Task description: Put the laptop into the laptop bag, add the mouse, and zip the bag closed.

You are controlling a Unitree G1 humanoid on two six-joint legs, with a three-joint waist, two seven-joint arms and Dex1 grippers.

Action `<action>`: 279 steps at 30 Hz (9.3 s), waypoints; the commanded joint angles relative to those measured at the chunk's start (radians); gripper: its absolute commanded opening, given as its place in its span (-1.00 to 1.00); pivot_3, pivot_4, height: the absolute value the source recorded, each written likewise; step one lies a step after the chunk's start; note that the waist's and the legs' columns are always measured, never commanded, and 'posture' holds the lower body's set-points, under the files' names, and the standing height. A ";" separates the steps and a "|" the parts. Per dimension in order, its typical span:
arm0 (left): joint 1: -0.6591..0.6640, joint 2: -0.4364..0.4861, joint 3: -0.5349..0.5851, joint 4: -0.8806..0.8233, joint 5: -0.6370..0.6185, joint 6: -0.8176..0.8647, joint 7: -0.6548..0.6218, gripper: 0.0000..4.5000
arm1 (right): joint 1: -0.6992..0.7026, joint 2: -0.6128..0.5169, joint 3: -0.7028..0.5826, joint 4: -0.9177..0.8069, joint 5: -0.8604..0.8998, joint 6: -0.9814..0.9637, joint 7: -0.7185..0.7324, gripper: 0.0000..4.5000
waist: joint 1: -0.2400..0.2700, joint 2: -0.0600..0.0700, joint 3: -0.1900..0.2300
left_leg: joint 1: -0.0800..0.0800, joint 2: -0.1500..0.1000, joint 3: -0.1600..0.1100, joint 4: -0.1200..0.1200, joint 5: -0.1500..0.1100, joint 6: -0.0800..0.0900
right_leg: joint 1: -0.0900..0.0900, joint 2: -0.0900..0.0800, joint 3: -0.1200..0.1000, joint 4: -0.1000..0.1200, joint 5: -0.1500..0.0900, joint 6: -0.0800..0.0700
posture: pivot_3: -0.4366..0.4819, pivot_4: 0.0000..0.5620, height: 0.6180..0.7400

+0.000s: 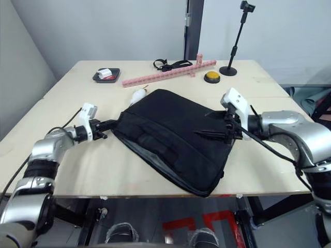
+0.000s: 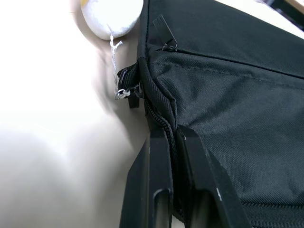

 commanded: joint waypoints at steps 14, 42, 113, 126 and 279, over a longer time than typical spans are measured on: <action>0.206 0.036 0.081 -0.327 -0.130 0.139 0.139 -0.98 | 0.311 -0.001 -0.158 -0.096 0.135 0.334 -0.062 1.00 | -0.004 0.000 0.000 | 0.000 0.000 0.001 -0.003 0.000 0.000 | 0.000 0.000 0.001 -0.002 0.000 0.000 | -0.05 -0.47 1.00; 0.262 0.075 0.048 -0.402 -0.182 0.186 0.122 -1.00 | 0.315 0.123 -0.197 -0.052 0.105 0.276 -0.179 -0.98 | -0.003 0.000 0.000 | 0.001 0.000 0.002 -0.003 0.000 0.000 | 0.000 0.000 0.001 -0.002 0.000 0.001 | -0.05 -0.47 1.00; 0.695 0.065 0.254 -0.823 -0.467 0.274 0.291 0.14 | -0.009 0.117 0.023 0.252 -0.168 0.023 0.135 0.56 | -0.017 0.001 -0.001 | 0.011 0.000 0.007 -0.002 0.003 0.005 | 0.002 0.000 0.005 0.002 0.000 0.001 | -0.05 -0.47 1.00; 0.642 0.408 0.468 -0.662 -0.494 0.290 0.131 0.99 | -0.077 -0.115 -0.082 0.336 -0.184 -0.275 0.429 1.00 | -0.011 0.000 -0.001 | 0.012 0.001 0.007 -0.001 0.003 0.006 | 0.002 0.000 0.005 0.005 -0.001 0.001 | -0.05 -0.47 1.00; 0.653 0.454 -0.060 -1.021 -0.364 0.151 -0.287 -0.98 | -0.283 0.819 0.444 0.777 -0.594 -0.642 0.287 -1.00 | -0.057 -0.007 -0.007 | 0.015 0.001 0.002 -0.007 -0.001 -0.002 | 0.005 0.001 0.000 0.007 -0.006 -0.009 | -0.05 -0.47 1.00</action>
